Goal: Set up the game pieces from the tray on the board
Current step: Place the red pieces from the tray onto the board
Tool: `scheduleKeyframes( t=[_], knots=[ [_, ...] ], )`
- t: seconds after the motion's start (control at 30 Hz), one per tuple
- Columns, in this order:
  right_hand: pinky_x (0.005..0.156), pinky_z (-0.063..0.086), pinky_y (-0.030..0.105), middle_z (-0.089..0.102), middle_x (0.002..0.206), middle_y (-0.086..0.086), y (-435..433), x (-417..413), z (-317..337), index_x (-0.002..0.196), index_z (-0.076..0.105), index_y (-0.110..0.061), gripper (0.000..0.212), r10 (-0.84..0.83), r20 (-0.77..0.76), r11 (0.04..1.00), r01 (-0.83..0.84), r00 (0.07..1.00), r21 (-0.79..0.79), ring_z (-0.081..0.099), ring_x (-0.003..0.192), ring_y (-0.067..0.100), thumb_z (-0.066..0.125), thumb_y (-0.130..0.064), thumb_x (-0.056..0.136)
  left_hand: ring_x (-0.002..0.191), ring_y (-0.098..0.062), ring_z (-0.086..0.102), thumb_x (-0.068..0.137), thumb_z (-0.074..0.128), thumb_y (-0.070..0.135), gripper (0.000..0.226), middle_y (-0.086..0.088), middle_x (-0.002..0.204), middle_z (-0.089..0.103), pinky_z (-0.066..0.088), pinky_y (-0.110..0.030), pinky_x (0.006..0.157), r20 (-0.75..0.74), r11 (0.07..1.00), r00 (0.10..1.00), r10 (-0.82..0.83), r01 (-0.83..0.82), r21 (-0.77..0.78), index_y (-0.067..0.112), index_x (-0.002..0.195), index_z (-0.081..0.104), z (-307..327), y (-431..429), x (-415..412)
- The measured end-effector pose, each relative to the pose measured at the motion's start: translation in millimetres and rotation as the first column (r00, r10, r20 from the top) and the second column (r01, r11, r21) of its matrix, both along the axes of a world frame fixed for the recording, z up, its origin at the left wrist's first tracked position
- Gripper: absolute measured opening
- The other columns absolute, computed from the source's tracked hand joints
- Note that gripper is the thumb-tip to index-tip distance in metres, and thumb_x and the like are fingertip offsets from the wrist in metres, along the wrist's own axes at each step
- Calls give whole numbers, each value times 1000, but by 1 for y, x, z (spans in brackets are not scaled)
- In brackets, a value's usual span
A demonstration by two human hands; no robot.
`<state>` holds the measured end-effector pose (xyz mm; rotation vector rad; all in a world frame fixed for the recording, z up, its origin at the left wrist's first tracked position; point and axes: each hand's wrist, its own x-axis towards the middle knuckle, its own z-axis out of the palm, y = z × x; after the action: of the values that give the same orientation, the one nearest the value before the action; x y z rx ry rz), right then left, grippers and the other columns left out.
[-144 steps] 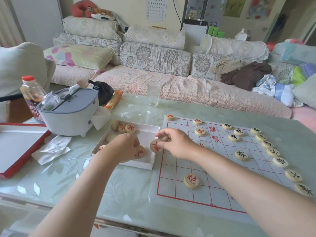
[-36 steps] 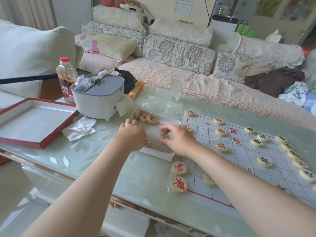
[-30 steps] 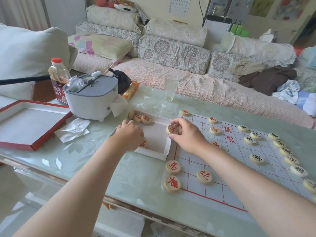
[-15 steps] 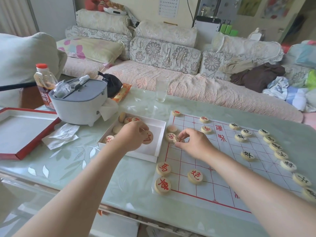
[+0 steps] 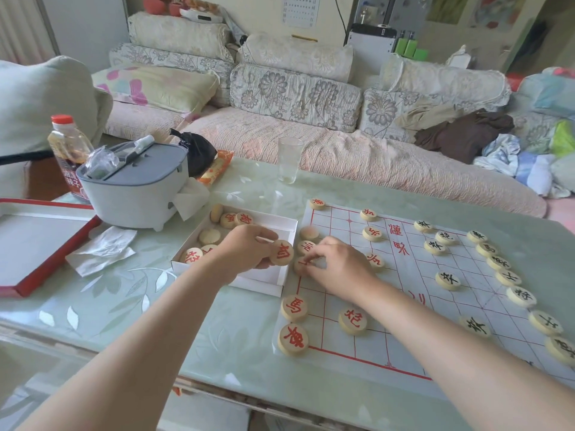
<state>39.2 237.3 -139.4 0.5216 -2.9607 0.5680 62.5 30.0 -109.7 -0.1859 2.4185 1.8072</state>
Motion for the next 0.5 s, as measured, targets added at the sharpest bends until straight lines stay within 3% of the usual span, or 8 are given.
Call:
scheduleKeyframes(
  t=[0.1,0.17,0.23,0.33,0.5],
  knots=[
    [85,49,31,58,110,-15,3,0,6,110,65,-36,25,19,-11,986,-20,1000,-167,59,97,5,70,-37,85,70,-14,69,86,71,18,19,-9,88,74,57,-20,61,-21,1000,1000,13,-13,3,8,101,67,0,5,1],
    [77,45,21,59,107,-16,2,4,14,110,63,-35,34,58,1,953,-55,998,-297,55,81,-5,76,-31,79,69,-13,70,84,73,21,17,-9,86,74,55,-18,58,-32,1000,999,7,-6,15,9,96,68,1,10,1],
    [68,39,12,60,97,-18,3,10,21,108,62,-35,39,84,20,927,-70,996,-370,52,70,-5,82,-29,76,65,-11,69,83,74,20,17,-10,87,74,54,-17,57,-20,998,1000,6,-5,69,9,96,70,3,16,2],
    [59,39,10,54,70,-17,6,16,24,100,65,-35,39,77,32,909,-57,996,-412,50,62,0,88,-28,70,65,-11,69,83,74,18,12,-11,89,74,54,-18,60,13,991,1000,3,-5,134,12,92,73,4,24,1],
    [57,37,9,50,64,-20,15,16,23,92,67,-35,30,61,31,913,-44,998,-405,48,60,-5,88,-31,71,78,-19,70,83,73,19,10,-13,92,75,59,-31,79,26,985,999,-34,29,171,12,90,73,5,39,-1]
  ],
)
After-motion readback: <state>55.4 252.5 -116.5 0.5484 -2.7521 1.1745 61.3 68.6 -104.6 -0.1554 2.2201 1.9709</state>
